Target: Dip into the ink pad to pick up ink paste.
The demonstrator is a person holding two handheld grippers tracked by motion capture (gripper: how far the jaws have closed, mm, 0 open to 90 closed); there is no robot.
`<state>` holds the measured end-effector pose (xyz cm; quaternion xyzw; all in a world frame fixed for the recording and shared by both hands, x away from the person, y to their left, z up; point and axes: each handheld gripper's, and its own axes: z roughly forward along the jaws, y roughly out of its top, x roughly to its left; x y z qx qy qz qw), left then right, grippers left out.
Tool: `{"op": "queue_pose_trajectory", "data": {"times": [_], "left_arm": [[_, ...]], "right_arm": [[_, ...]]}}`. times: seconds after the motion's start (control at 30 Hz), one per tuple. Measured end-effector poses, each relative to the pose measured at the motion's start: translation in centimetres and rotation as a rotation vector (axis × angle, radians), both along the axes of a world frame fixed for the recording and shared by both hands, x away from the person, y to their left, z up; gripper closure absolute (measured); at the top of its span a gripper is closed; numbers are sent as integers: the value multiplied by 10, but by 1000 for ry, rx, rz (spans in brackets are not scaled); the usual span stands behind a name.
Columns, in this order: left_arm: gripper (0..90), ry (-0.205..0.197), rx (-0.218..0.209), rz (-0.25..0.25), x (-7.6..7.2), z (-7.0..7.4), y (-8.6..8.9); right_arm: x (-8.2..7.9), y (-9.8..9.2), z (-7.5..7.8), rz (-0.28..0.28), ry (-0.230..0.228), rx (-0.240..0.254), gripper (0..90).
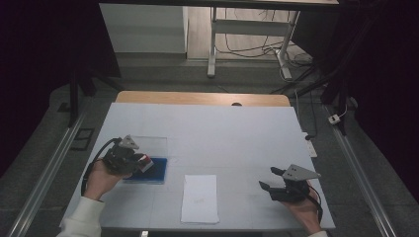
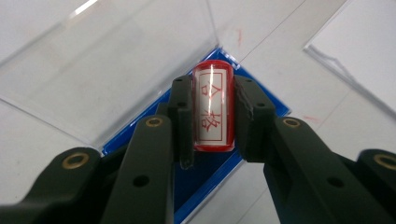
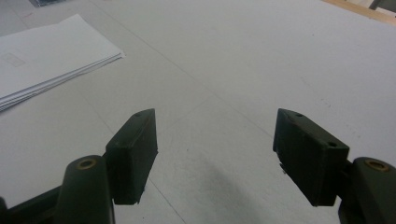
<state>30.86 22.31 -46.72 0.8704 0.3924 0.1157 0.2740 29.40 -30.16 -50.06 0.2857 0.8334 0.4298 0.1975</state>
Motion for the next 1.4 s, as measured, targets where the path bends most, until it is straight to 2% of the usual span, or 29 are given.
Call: {"op": "queue_pose_trajectory", "data": {"times": [0.27,0.33,0.53,0.73,1.0,1.17,1.4], "left_arm": [[703,37,37,0,5,-13,-2],[703,42,24,4,6,-16,-1],[704,44,19,3,6,-17,0],[705,40,48,9,6,-16,-5],[709,64,82,11,8,-18,-10],[710,55,109,16,7,-18,-15],[710,50,110,16,6,-19,-15]], "right_arm": [[1,1,-1,5,0,-6,301],[1,2,-2,5,0,-10,301],[0,2,-2,6,0,-11,301],[1,2,-2,10,7,-13,301],[2,3,-4,18,14,-21,301],[1,4,-2,14,7,-29,301],[1,3,-3,13,6,-28,300]]}}
